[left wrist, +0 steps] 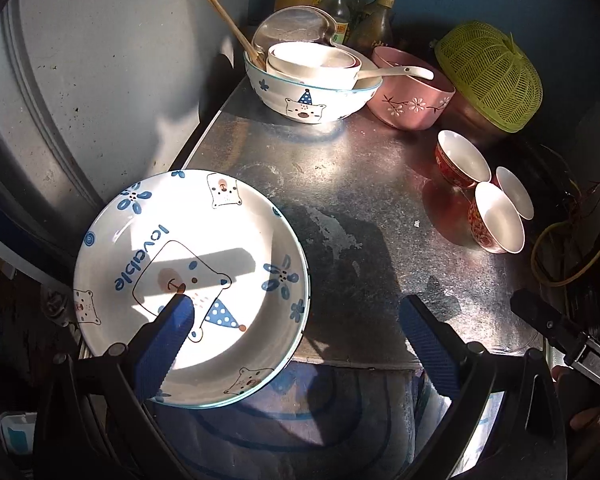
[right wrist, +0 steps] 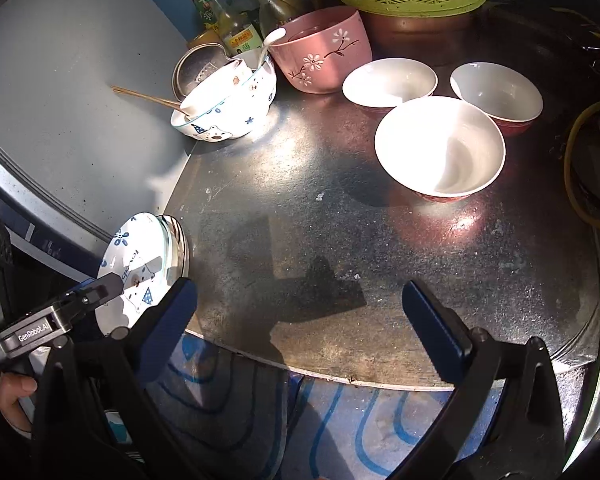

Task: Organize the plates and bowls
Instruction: 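Withdraw the right gripper and move it toward the white bowls, then close the right gripper on the rim of a white bowl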

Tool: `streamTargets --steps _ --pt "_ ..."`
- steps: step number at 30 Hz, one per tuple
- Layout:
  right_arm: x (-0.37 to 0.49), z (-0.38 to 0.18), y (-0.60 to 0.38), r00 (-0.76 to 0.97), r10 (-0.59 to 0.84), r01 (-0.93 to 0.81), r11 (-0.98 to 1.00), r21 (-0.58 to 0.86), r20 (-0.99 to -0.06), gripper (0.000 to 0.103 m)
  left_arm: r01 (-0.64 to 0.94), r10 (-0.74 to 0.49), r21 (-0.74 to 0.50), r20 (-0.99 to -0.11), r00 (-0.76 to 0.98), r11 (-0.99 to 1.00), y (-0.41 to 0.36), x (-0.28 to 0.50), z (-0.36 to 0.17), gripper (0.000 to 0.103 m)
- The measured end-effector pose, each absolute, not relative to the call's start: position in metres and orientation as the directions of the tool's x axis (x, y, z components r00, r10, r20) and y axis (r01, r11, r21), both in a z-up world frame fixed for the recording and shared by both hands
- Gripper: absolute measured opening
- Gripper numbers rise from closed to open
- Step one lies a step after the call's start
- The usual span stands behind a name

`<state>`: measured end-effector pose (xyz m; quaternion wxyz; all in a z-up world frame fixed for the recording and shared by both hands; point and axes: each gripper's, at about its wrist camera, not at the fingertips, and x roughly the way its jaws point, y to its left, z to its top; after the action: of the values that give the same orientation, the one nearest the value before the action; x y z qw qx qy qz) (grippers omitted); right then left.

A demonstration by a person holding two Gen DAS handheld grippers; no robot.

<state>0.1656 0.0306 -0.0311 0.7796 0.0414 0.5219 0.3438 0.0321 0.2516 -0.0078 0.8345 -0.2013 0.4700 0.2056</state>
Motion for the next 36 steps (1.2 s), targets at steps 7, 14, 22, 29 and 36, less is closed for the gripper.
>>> streamTargets --steps 7,14,22,29,36 --pt "0.175 -0.036 0.0 0.244 0.566 -0.44 0.788 0.43 -0.788 0.103 -0.486 0.13 -0.135 -0.871 0.473 0.864 0.229 0.052 -0.011 0.102" --pt "0.188 -0.041 -0.023 0.261 0.554 -0.392 0.809 0.438 -0.79 0.103 -0.438 0.087 -0.149 -0.877 0.473 0.886 0.211 0.078 -0.018 0.102" --pt "0.208 -0.046 -0.047 0.291 0.54 -0.308 0.834 0.457 -0.789 0.103 -0.356 0.011 -0.177 -0.885 0.466 0.918 0.188 0.119 -0.026 0.102" --pt "0.232 -0.051 -0.069 0.334 0.529 -0.234 0.848 0.475 -0.78 0.103 -0.31 -0.041 -0.204 -0.887 0.46 0.929 0.176 0.159 -0.04 0.102" --pt "0.267 -0.056 -0.068 0.358 0.532 -0.212 0.846 0.489 -0.767 0.093 -0.252 -0.121 -0.268 -0.87 0.478 0.93 0.166 0.212 -0.053 0.102"
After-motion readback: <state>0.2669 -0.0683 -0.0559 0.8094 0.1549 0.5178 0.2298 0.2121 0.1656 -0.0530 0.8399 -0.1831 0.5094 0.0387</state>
